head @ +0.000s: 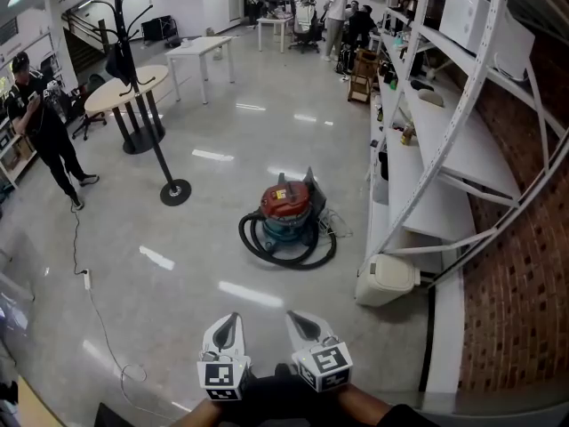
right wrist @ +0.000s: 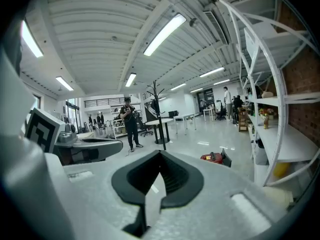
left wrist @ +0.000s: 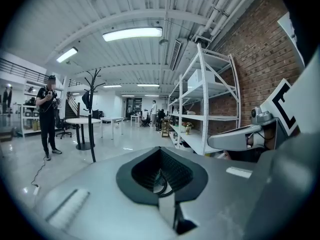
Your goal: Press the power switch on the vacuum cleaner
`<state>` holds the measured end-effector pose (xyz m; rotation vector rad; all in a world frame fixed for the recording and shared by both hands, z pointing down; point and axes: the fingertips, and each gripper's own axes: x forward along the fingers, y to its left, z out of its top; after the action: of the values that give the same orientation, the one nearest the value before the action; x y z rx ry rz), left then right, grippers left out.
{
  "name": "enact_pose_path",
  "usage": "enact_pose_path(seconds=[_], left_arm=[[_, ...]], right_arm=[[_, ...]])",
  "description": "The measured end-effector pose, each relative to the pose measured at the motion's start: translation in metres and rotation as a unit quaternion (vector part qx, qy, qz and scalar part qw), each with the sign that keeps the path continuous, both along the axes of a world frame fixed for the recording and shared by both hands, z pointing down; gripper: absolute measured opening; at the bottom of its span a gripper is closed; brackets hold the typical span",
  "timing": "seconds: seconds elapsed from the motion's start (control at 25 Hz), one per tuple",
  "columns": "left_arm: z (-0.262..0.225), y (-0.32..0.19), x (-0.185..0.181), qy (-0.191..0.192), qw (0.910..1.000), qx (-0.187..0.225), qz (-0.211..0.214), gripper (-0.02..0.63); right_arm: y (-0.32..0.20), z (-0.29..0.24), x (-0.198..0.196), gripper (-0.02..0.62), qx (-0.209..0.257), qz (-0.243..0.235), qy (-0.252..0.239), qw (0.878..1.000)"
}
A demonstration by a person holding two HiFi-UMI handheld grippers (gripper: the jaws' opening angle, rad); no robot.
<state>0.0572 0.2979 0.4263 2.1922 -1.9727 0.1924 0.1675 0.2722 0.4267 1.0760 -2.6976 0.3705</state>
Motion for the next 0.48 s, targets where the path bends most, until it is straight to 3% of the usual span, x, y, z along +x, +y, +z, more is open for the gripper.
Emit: enact_pose_path(seconds=[0.48], left_arm=[[0.004, 0.007, 0.017, -0.016, 0.9997, -0.013, 0.014, 0.017]], right_arm=[[0.003, 0.011, 0.013, -0.008, -0.013, 0.011, -0.008, 1.0]])
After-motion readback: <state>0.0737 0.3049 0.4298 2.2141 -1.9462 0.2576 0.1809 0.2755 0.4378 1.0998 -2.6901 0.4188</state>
